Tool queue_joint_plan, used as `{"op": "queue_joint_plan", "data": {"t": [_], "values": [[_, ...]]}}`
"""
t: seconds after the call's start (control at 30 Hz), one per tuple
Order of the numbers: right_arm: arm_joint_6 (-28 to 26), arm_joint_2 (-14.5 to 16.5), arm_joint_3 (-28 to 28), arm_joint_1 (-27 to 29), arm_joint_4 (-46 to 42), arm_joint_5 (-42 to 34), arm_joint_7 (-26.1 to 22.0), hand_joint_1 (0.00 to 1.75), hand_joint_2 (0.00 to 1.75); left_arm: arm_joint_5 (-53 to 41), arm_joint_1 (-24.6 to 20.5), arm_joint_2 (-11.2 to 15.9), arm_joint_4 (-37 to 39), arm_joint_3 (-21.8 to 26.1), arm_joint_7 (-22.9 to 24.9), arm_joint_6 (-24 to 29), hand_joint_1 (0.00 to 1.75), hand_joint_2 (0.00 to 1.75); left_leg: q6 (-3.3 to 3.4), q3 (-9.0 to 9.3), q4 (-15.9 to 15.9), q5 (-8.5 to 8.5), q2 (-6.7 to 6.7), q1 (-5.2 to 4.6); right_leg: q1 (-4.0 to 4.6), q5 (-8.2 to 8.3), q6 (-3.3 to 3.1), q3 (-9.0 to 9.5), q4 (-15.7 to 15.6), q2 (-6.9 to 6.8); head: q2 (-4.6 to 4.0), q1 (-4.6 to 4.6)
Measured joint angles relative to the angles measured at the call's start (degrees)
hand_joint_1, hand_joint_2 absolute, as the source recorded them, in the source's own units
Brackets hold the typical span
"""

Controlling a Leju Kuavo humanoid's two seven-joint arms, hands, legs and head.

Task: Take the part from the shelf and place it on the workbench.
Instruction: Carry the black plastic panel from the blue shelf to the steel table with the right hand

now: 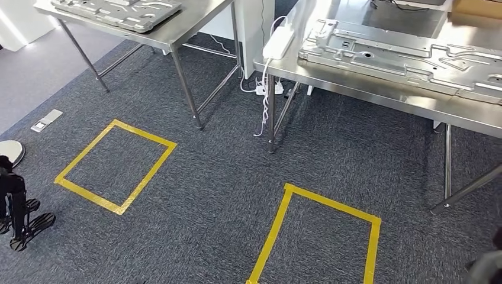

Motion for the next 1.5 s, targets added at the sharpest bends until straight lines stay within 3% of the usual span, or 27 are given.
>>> {"op": "queue_joint_plan", "data": {"t": [0.1,0.13,0.17,0.2,0.23,0.3,0.33,0.4,0.47,0.53,0.6,0.63,0.67,0.7,0.73,0.8,0.87,0.97,1.03,1.13,1.17,1.2,1.23,1.3,1.37,1.43,1.5], "values": [[0.0,0.0,0.0,-0.1,0.0,0.2,0.0,1.75,1.75,0.0,0.0,0.0,0.0,0.0,0.2,0.0,0.00,1.75,-0.70,-5.17,11.1,-5.63,-3.40,0.53,-0.08,-0.05,-0.32,0.09,0.0,1.60,0.00,-0.71],[0.0,0.0,0.0,-0.1,0.0,0.2,0.0,1.75,1.75,0.0,0.1,0.0,0.0,0.0,0.2,0.0,0.00,1.75,-0.74,-7.22,14.7,-6.78,-3.75,0.60,-0.04,-0.08,-0.36,0.12,0.0,2.21,0.00,-0.94],[0.0,0.0,0.0,-0.1,0.0,0.3,0.1,1.75,1.75,0.0,0.1,-0.1,0.1,0.0,0.3,0.0,0.00,1.75,-0.63,-8.49,16.5,-6.71,-3.92,0.56,0.03,-0.11,-0.40,0.18,0.0,2.84,0.00,-1.11],[0.0,0.0,0.0,-0.1,0.0,0.3,0.1,1.75,1.75,0.0,0.1,-0.1,0.1,0.0,0.3,0.0,0.00,1.75,-0.37,-8.75,15.9,-5.42,-4.13,0.46,0.16,-0.14,-0.45,0.27,0.0,3.52,0.00,-1.27],[0.0,0.0,0.0,-0.1,0.0,0.3,0.1,1.75,1.75,0.0,0.1,-0.1,0.1,0.0,0.3,0.0,0.00,1.75,0.12,-7.98,13.1,-3.15,-4.57,0.27,0.33,-0.16,-0.48,0.41,-0.1,4.25,0.00,-1.45],[0.0,0.0,0.0,-0.3,0.0,0.3,0.1,1.75,1.75,-0.1,0.1,0.0,0.1,0.0,0.2,0.0,0.00,1.75,2.00,-4.98,4.6,1.83,-7.61,-0.58,0.51,-0.13,-0.55,0.65,-0.3,5.55,0.00,-1.53],[0.0,-0.1,0.1,-0.4,0.0,0.3,0.0,1.75,1.75,-0.1,0.2,0.1,0.1,0.0,0.1,0.0,0.00,1.75,2.97,-3.87,1.4,3.42,-9.17,-1.03,0.43,-0.06,-0.53,0.67,-0.4,6.20,0.00,-1.47],[0.0,-0.1,0.1,-0.5,0.0,0.4,0.1,1.75,1.75,-0.1,0.1,0.3,0.1,0.0,0.1,0.0,0.00,1.75,4.02,-3.13,-0.8,4.36,-10.46,-1.74,0.18,0.14,-0.30,0.52,-0.6,7.51,0.00,-1.53],[0.0,-0.1,0.1,-0.3,0.0,0.4,0.0,1.75,1.75,-0.1,0.0,0.2,0.1,0.1,0.1,0.0,0.00,1.75,3.72,-2.77,-1.7,4.86,-8.78,-1.57,0.38,0.28,0.08,0.22,-0.7,8.33,0.00,-1.90],[0.0,-0.2,0.1,-0.4,0.0,0.5,0.0,1.75,1.75,-0.1,-0.1,0.0,0.1,0.1,0.0,0.0,0.00,1.75,3.07,-2.41,-2.9,5.46,-7.06,-1.02,0.93,-1.60,0.26,-1.24,1.9,6.32,0.00,-1.36],[0.0,-0.3,0.1,-0.6,-0.1,0.5,0.0,1.75,1.75,-0.1,0.0,-0.1,0.1,0.1,0.0,0.0,0.00,1.75,2.80,-2.44,-3.2,5.56,-5.28,-0.80,1.19,-5.79,0.38,-4.78,9.1,3.51,0.00,-0.55],[0.0,-0.3,0.1,-0.6,0.0,0.5,0.0,1.75,1.75,-0.1,0.1,-0.1,0.1,0.1,0.1,0.0,0.00,1.75,2.77,-2.50,-3.2,5.52,-4.35,-0.77,1.16,-7.49,0.53,-6.64,13.0,2.89,0.00,-0.24],[0.0,-0.3,0.1,-0.6,0.0,0.5,0.0,1.75,1.75,-0.2,0.1,-0.2,0.1,0.1,0.1,0.0,0.00,1.75,2.71,-2.54,-3.1,5.45,-3.48,-0.73,1.10,-8.21,0.72,-7.84,15.6,2.56,0.00,-0.09],[0.0,-0.3,0.1,-0.6,0.0,0.5,0.0,1.75,1.75,-0.2,0.1,-0.2,0.1,0.1,0.1,0.0,0.00,1.75,2.58,-2.53,-3.1,5.33,-2.64,-0.65,1.03,-7.70,0.95,-7.89,16.0,2.29,0.00,0.01],[0.0,-0.3,0.1,-0.6,0.0,0.5,0.0,1.75,1.75,-0.2,0.1,-0.2,0.1,0.1,0.1,0.0,0.00,1.75,2.35,-2.49,-3.0,5.16,-1.94,-0.53,0.93,-6.26,1.20,-6.76,14.0,1.94,0.00,0.13],[0.0,-0.3,0.1,-0.6,0.0,0.6,-0.1,1.75,1.75,-0.2,0.0,-0.2,0.1,0.1,0.1,0.0,0.00,1.75,1.53,-2.48,-2.3,4.56,-0.95,-0.37,0.53,-2.59,1.81,-2.22,6.0,0.91,0.00,0.38],[0.0,-0.2,0.1,-0.6,0.0,1.3,-0.3,1.75,1.75,-0.2,-0.1,-0.2,0.1,0.1,0.2,0.0,0.00,1.75,0.88,-2.69,-1.3,3.84,-0.46,-0.54,0.10,-0.91,1.67,0.90,0.4,0.37,0.00,0.49],[0.0,-0.1,-0.1,-0.4,0.0,2.7,-0.5,1.75,1.75,-0.2,-0.3,-0.2,0.1,0.1,0.3,0.0,0.00,1.75,0.61,-2.80,-0.5,3.30,-0.31,-0.53,-0.02,-1.01,0.85,1.26,-0.2,0.60,0.00,-0.12],[0.0,0.0,-0.2,-0.4,0.0,3.0,-0.5,1.75,1.75,-0.3,-0.3,-0.2,0.2,0.1,0.3,0.0,0.00,1.75,0.09,-3.73,2.2,1.33,-1.73,-0.11,-0.12,-1.07,0.47,1.29,-0.1,0.70,0.00,-0.40],[0.0,0.3,-0.2,-0.6,0.0,3.2,-0.7,1.75,1.75,-0.3,-0.1,-0.2,0.2,0.1,0.3,0.0,0.00,1.75,-0.64,-8.69,13.6,-4.41,-3.85,0.53,-0.15,-1.07,0.16,1.26,-0.1,0.83,0.00,-1.11],[0.0,0.3,-0.2,-0.6,0.0,3.3,-0.8,1.75,1.75,-0.3,0.0,-0.2,0.2,0.1,0.3,0.0,0.00,1.75,-0.70,-10.23,16.7,-5.33,-3.97,0.67,-0.15,-1.08,0.14,1.26,-0.1,0.94,0.00,-1.31],[0.0,0.4,-0.2,-0.6,0.0,3.3,-0.9,1.75,1.75,-0.3,0.0,-0.2,0.3,0.1,0.3,0.0,0.00,1.75,-0.69,-10.93,17.9,-5.10,-4.02,0.77,-0.15,-1.09,0.13,1.31,-0.1,1.10,0.00,-1.43],[0.0,0.5,-0.3,-0.6,0.0,3.4,-1.0,1.75,1.75,-0.3,0.1,-0.2,0.3,0.1,0.3,0.0,0.00,1.75,-0.60,-10.54,16.6,-3.64,-4.05,0.83,-0.15,-1.11,0.12,1.42,-0.1,1.29,0.00,-1.51],[0.0,0.7,-0.3,-0.7,0.0,3.4,-1.1,1.75,1.75,-0.3,0.1,-0.2,0.3,0.1,0.3,0.0,0.00,1.75,0.00,-7.35,8.7,1.23,-4.51,0.68,-0.23,-1.14,0.10,1.74,-0.3,1.67,0.00,-1.67],[0.0,0.9,-0.4,-0.8,0.0,3.5,-1.2,1.75,1.75,-0.3,0.1,-0.2,0.3,0.1,0.3,0.0,0.00,1.75,0.89,-4.56,1.7,4.21,-5.22,0.21,-0.29,-1.14,0.21,1.87,-0.6,2.01,0.00,-1.74],[0.0,1.1,-0.4,-0.9,0.0,3.5,-1.2,1.75,1.75,-0.3,0.1,-0.1,0.3,0.1,0.3,0.0,0.00,1.75,1.48,-3.93,-0.3,4.35,-5.36,-0.20,-0.36,-1.02,0.62,1.78,-0.8,2.20,0.00,-1.80],[0.0,1.3,-0.5,-0.9,-0.1,3.6,-1.3,1.75,1.75,-0.3,0.0,-0.2,0.3,0.1,0.3,0.0,0.00,1.75,1.50,-3.62,-1.3,4.59,-5.10,-0.07,-0.29,-1.12,1.18,1.69,-0.9,2.17,0.00,-1.81]]}}
